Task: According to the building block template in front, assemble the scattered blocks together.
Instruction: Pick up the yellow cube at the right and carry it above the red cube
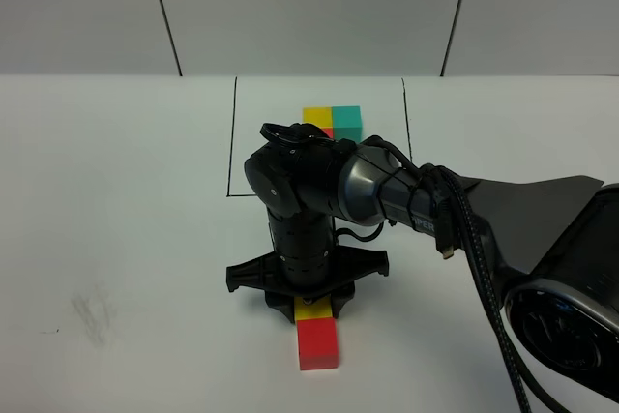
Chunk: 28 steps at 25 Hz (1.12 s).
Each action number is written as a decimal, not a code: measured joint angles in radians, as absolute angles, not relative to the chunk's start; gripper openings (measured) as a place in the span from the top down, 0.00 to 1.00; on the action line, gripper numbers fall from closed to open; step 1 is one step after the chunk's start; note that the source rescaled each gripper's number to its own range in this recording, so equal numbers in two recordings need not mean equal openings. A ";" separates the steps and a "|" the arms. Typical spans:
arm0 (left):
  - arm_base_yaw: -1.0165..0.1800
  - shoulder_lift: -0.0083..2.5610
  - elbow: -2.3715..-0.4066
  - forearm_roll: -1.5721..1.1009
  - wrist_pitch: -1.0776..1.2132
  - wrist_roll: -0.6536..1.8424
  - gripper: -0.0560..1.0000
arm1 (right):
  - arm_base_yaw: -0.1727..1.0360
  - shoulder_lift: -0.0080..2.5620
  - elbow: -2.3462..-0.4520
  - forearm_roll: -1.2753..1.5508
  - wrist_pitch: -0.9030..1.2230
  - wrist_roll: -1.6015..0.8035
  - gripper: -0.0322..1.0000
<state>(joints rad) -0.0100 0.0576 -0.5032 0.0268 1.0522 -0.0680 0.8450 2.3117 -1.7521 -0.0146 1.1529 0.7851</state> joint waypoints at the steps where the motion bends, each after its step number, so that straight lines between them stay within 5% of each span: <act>1: -0.010 0.058 -0.503 0.027 1.052 -0.068 0.23 | 0.845 2.312 -1.752 -0.014 1.153 0.782 0.77; 23: -0.010 0.058 -0.503 0.027 1.052 -0.068 0.23 | 0.845 2.309 -1.755 0.000 1.143 0.811 0.77; 28: -0.010 0.058 -0.503 0.027 1.052 -0.068 0.23 | 0.845 2.293 -1.754 -0.013 1.130 0.810 0.69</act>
